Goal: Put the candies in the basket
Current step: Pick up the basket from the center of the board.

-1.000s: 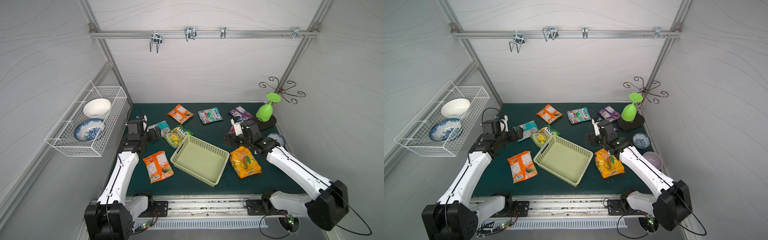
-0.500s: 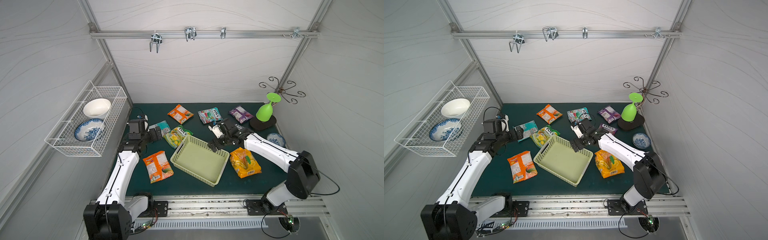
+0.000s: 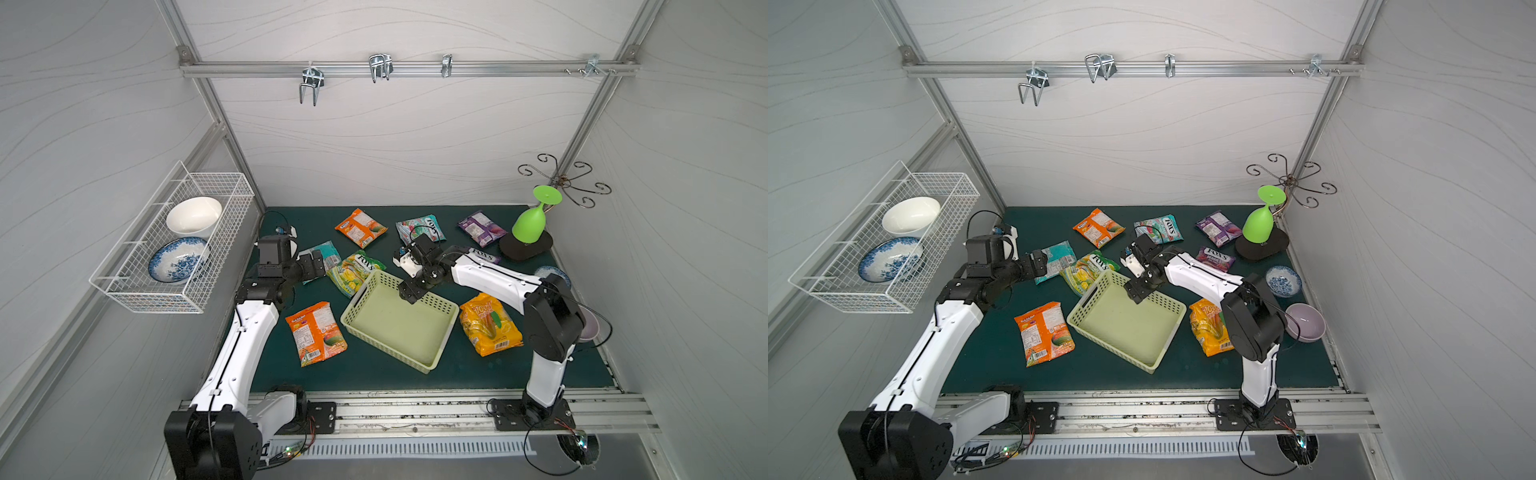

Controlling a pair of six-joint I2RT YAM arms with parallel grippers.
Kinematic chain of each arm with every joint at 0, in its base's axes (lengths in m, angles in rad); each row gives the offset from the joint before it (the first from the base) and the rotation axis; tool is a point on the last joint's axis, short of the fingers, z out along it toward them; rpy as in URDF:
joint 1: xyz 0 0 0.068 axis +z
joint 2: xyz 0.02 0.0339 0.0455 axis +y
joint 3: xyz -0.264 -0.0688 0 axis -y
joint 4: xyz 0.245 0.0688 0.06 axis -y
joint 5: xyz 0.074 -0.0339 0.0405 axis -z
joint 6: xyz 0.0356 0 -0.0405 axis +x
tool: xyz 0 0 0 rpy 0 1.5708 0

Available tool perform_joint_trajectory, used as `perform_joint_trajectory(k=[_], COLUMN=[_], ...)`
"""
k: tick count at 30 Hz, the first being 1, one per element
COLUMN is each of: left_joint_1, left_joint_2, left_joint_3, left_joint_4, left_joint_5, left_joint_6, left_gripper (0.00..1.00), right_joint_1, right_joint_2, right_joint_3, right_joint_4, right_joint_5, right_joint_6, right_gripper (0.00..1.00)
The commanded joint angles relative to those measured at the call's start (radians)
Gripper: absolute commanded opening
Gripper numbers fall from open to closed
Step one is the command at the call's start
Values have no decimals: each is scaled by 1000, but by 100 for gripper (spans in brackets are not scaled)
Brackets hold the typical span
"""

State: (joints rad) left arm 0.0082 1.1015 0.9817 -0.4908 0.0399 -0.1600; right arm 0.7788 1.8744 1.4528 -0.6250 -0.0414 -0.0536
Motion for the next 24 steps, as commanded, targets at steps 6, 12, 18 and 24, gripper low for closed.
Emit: perform_joint_trajectory(k=[6,12,18,24], left_joint_1=[-13,-17,-14,-14], left_joint_2=[2,2,4,6], left_joint_3=[44,43,56,63], left_joint_4=[16,21,10,-1], left_joint_5=[25,5,2,29], left_joint_6=[3,11,15,14], left_gripper=[98,98,98,98], right_joint_1=[2,1,-11,-30], right_joint_2=[70,59,7,-91], right_joint_3=[43,13,-11,-49], right_joint_4=[-52,-47,-64,-104], right_joint_5=[-23,9,27,9], right_joint_6=[-9,-19,-19,8], right_gripper=[57,33,0,0])
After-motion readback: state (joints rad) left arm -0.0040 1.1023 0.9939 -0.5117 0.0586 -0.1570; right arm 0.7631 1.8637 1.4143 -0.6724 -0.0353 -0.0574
